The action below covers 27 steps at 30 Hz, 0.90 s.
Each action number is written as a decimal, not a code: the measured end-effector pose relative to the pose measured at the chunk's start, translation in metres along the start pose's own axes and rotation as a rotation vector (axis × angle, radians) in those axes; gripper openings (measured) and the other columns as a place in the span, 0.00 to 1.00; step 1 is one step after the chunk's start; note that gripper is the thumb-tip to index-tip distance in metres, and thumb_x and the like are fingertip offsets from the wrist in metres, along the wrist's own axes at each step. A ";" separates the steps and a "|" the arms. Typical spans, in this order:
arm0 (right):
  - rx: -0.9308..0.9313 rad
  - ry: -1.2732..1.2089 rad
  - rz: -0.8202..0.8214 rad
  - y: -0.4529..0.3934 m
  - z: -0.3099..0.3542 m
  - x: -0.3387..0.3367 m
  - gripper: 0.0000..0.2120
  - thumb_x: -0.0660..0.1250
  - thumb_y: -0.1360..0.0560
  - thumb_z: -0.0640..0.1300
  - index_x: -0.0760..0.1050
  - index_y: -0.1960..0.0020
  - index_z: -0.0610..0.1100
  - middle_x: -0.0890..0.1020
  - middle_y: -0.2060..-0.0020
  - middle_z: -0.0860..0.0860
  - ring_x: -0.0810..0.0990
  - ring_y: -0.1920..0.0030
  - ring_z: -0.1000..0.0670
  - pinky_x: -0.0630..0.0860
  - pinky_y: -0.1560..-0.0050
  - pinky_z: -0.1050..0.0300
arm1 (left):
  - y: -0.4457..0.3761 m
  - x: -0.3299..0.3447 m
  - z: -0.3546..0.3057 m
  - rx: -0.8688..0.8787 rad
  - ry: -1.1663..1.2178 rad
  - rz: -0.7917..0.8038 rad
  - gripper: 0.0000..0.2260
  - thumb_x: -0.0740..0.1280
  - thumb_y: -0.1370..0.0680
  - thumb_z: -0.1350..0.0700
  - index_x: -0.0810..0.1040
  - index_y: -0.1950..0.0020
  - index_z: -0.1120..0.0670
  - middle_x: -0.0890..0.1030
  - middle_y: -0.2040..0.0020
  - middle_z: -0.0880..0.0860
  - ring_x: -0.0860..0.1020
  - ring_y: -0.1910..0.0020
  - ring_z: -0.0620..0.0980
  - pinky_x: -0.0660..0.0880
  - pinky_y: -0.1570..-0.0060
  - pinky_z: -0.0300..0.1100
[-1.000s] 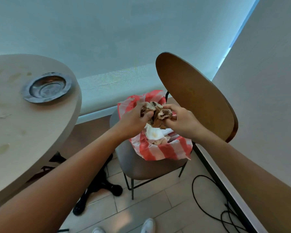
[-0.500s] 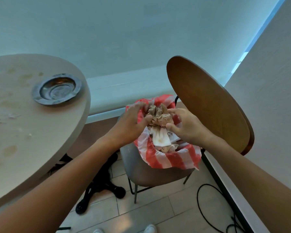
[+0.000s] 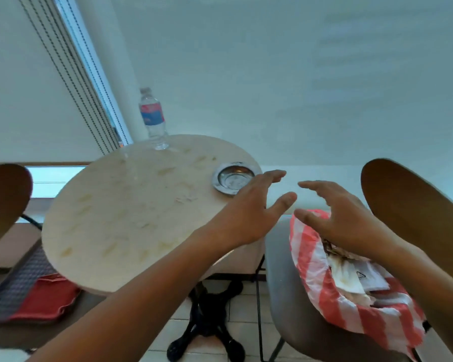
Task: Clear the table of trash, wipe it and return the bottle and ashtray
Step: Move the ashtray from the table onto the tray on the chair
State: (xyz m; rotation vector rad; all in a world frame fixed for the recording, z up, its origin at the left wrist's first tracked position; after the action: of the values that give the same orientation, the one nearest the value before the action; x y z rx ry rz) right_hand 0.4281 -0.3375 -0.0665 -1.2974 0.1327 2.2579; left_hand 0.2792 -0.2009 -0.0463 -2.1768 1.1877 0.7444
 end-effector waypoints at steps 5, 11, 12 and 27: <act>-0.060 0.015 -0.012 -0.019 0.048 0.022 0.30 0.68 0.25 0.62 0.67 0.26 0.57 0.70 0.28 0.56 0.70 0.31 0.55 0.68 0.34 0.57 | 0.022 -0.045 0.023 -0.003 -0.022 -0.033 0.24 0.61 0.20 0.39 0.66 0.25 0.46 0.69 0.26 0.44 0.67 0.28 0.41 0.66 0.28 0.45; -0.112 0.022 -0.031 -0.034 0.104 0.039 0.27 0.71 0.26 0.58 0.70 0.28 0.56 0.74 0.32 0.55 0.71 0.36 0.58 0.64 0.38 0.63 | 0.044 -0.097 0.052 0.010 -0.056 -0.072 0.22 0.62 0.19 0.41 0.67 0.27 0.45 0.71 0.28 0.44 0.68 0.31 0.40 0.64 0.34 0.37; -0.124 0.016 -0.041 -0.037 0.114 0.043 0.26 0.72 0.26 0.57 0.70 0.29 0.56 0.74 0.33 0.56 0.71 0.38 0.59 0.63 0.39 0.65 | 0.048 -0.106 0.059 0.013 -0.068 -0.073 0.23 0.61 0.19 0.40 0.66 0.26 0.46 0.71 0.28 0.44 0.68 0.30 0.40 0.66 0.32 0.39; -0.060 0.100 -0.081 -0.037 0.192 0.076 0.28 0.70 0.25 0.59 0.70 0.28 0.55 0.72 0.30 0.55 0.72 0.32 0.53 0.69 0.31 0.53 | 0.075 -0.185 0.125 0.073 -0.084 -0.077 0.25 0.61 0.20 0.38 0.66 0.25 0.46 0.73 0.30 0.45 0.71 0.31 0.40 0.65 0.34 0.38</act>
State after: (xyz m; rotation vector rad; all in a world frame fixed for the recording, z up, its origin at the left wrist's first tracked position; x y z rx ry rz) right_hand 0.2668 -0.2114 -0.0208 -1.4221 0.0480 2.1448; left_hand 0.1041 -0.0452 -0.0208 -2.0978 1.0670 0.7401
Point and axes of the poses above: each hand's wrist, its own y-axis away from the middle knuckle, its own x-axis out of the palm, z = x × y, the point moved 2 cm from there along -y, towards the middle knuckle
